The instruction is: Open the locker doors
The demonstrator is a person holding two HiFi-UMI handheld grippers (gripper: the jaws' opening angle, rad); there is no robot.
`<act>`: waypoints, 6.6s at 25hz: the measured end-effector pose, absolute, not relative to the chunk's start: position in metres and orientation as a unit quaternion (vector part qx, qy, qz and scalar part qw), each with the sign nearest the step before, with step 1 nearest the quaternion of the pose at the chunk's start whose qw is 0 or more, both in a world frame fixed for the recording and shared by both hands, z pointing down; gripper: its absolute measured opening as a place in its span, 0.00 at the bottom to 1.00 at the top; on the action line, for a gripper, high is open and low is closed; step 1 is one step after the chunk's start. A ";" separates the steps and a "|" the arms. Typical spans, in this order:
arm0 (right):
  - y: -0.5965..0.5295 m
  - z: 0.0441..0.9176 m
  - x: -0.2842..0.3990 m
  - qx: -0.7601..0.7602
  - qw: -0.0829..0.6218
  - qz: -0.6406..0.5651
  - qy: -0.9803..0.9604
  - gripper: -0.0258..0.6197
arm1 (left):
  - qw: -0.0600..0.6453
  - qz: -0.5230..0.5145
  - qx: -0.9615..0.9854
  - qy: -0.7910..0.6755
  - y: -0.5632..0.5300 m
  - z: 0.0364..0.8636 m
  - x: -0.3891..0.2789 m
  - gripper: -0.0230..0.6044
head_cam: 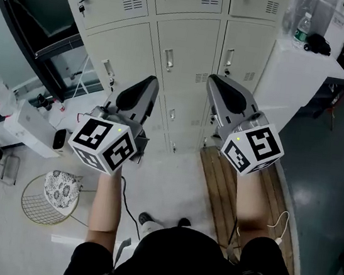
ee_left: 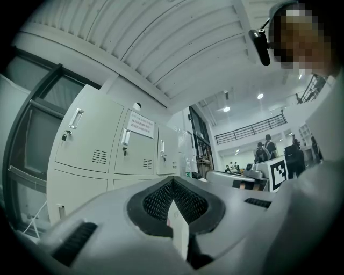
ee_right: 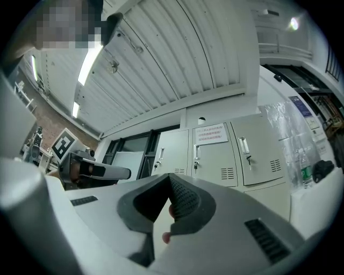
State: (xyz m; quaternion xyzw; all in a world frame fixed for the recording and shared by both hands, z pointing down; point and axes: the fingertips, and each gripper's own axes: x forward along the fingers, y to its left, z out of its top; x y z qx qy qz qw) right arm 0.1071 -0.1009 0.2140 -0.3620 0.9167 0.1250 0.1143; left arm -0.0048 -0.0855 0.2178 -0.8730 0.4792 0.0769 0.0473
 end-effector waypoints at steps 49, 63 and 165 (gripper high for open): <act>-0.297 0.180 -0.005 -0.389 0.100 0.129 0.907 0.05 | 0.060 0.104 -0.898 0.423 -0.290 0.203 -0.102 0.06; -0.336 0.130 -0.027 -0.429 0.118 0.166 0.880 0.05 | 0.099 0.111 -0.914 0.377 -0.325 0.177 -0.120 0.06; -0.408 0.020 -0.057 -0.463 0.016 0.180 0.868 0.29 | 0.118 0.091 -0.927 0.345 -0.324 0.167 -0.103 0.06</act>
